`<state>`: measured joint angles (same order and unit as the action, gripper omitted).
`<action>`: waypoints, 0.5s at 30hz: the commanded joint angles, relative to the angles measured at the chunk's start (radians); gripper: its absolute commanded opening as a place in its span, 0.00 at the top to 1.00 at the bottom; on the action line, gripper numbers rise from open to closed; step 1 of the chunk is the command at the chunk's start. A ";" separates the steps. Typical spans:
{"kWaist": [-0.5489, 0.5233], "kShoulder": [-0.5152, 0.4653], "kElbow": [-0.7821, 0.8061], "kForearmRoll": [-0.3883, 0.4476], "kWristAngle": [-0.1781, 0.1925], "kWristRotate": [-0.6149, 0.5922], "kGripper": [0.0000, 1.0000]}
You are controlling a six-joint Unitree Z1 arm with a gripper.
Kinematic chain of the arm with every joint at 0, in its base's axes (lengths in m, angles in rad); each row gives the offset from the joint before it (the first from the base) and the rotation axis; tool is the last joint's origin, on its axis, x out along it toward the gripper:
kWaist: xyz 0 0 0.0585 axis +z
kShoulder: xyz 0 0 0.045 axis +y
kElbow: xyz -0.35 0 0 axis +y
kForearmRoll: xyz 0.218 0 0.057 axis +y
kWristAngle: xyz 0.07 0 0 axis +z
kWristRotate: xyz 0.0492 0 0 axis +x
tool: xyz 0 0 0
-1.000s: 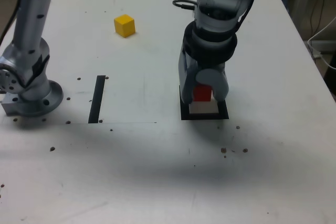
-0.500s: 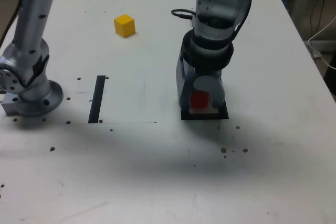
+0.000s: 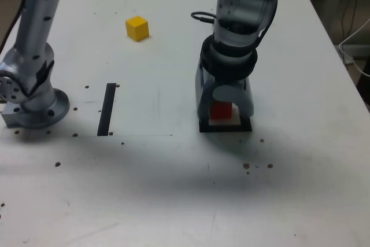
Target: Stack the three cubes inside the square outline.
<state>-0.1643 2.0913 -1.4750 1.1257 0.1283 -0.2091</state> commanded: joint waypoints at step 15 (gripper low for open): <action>0.028 -0.138 -0.014 0.205 0.051 0.010 0.01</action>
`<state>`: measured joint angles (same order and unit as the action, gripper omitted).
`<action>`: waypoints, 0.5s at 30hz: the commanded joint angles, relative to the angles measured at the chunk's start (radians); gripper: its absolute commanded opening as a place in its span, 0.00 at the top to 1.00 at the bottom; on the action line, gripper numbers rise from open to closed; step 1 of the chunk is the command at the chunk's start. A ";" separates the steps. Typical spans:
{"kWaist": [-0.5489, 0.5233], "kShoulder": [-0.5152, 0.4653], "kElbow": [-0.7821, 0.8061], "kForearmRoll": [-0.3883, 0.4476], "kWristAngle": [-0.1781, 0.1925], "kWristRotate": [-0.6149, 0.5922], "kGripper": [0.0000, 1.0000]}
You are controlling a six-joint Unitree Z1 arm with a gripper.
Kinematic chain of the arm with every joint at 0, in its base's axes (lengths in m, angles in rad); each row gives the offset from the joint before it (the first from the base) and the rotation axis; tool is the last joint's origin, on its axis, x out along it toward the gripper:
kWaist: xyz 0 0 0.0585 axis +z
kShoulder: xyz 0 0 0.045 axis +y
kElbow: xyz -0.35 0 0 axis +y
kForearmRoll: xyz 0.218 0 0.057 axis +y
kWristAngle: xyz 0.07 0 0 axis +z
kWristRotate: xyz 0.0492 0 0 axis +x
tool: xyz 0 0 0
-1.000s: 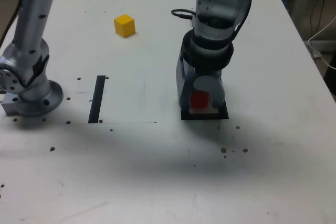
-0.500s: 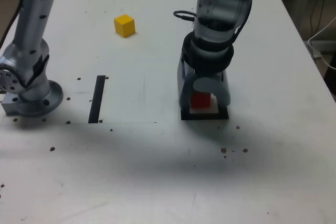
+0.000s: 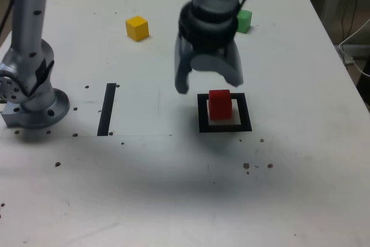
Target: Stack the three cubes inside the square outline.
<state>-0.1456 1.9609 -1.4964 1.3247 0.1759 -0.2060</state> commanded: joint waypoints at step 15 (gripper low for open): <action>0.277 -0.092 0.106 0.033 0.128 0.185 0.01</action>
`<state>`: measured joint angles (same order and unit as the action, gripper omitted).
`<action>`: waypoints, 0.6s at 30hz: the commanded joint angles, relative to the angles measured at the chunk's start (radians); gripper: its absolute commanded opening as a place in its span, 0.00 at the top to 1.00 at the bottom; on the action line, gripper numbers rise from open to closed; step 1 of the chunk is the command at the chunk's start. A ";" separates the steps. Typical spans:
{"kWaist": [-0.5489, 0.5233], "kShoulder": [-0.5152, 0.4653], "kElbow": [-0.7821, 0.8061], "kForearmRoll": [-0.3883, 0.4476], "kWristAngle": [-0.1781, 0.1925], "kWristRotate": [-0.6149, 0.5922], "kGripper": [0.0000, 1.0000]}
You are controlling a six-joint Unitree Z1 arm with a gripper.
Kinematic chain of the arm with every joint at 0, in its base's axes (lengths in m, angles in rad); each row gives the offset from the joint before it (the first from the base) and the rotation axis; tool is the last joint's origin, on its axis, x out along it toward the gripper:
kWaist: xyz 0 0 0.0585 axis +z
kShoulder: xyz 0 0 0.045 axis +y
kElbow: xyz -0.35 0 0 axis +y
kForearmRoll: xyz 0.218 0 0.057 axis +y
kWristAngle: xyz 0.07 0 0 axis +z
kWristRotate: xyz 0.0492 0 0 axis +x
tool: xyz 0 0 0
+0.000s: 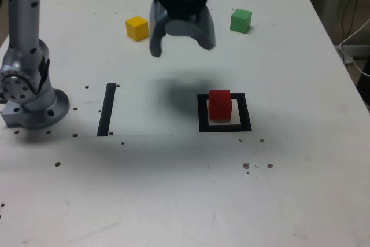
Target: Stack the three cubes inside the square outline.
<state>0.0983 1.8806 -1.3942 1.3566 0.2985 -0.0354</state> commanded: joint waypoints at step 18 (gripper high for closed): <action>0.538 -0.003 -0.019 0.008 -0.078 0.123 0.01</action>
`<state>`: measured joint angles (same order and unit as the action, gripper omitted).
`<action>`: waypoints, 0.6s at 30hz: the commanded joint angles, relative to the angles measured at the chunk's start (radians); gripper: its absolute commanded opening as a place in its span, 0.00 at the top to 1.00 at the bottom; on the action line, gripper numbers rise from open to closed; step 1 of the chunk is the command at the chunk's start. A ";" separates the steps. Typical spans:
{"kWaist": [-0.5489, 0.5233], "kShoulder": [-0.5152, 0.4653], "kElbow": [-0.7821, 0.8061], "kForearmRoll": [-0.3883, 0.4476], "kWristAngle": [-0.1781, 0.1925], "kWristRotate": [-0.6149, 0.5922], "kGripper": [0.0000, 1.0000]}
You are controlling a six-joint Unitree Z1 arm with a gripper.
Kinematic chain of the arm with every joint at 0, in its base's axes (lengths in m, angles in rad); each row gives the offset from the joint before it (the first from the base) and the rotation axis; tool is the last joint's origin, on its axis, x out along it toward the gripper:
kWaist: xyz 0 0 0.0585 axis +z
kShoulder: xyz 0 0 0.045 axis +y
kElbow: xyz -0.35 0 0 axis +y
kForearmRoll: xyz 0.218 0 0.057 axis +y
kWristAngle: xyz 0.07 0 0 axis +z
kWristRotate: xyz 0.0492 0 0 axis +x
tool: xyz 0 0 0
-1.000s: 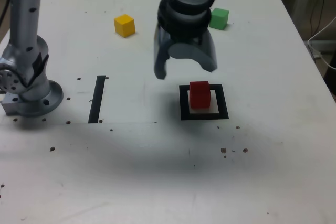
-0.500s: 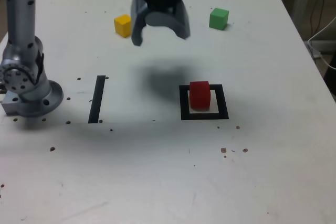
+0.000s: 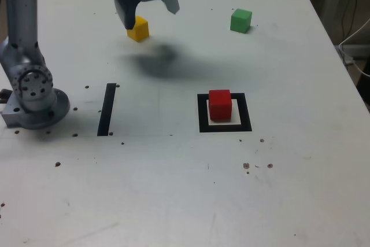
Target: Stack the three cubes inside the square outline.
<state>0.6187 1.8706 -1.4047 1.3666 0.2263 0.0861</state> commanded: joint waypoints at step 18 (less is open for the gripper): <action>0.277 0.077 -0.057 -0.045 -0.070 -0.002 0.01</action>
<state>0.8884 1.9360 -1.4667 1.3343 0.1526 0.0850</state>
